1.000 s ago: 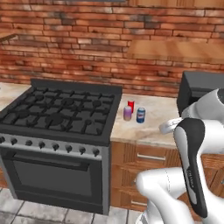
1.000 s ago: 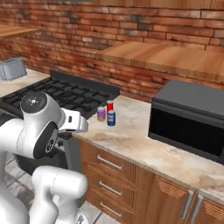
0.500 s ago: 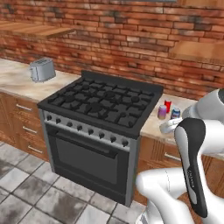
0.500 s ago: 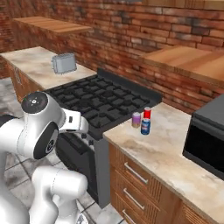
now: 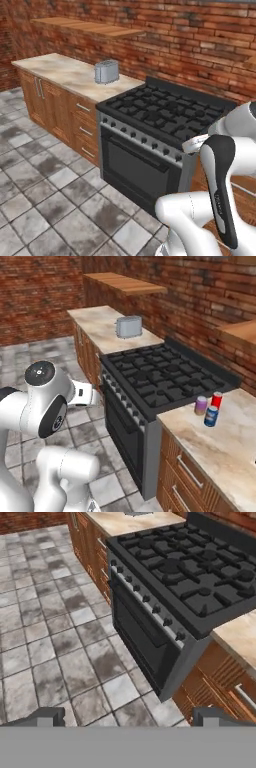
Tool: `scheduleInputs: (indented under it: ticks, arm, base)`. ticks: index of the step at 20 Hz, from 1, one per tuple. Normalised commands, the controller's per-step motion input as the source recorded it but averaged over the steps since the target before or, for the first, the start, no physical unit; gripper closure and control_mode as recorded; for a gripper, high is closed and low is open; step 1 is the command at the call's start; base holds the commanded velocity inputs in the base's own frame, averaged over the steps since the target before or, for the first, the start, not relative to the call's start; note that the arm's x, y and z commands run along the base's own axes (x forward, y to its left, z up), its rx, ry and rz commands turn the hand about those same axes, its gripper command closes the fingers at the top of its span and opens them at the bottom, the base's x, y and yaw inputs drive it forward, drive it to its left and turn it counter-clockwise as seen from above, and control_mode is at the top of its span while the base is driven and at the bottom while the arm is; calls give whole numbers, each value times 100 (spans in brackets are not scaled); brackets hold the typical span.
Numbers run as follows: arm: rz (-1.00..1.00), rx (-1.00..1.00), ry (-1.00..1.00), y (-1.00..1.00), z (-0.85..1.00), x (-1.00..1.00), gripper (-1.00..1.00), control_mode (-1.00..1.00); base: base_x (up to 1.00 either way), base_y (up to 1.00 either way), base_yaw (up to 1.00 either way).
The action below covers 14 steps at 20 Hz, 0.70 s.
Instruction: Four empty soda cans are scattered around the kitchen. Gather all the cans and cluster them next to the stove for recycling.
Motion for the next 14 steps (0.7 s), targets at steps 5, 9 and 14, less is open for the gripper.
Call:
scheduleInputs:
  ticks: [5,9,14]
  arm:
    - [0,0,0,0,0,0,-100,100]
    - [0,0,0,0,0,0,-100,100]
    - [0,0,0,0,0,0,-100,100]
  base:
    - [-8,42,43]
    - [0,54,39]
    - [0,50,40]
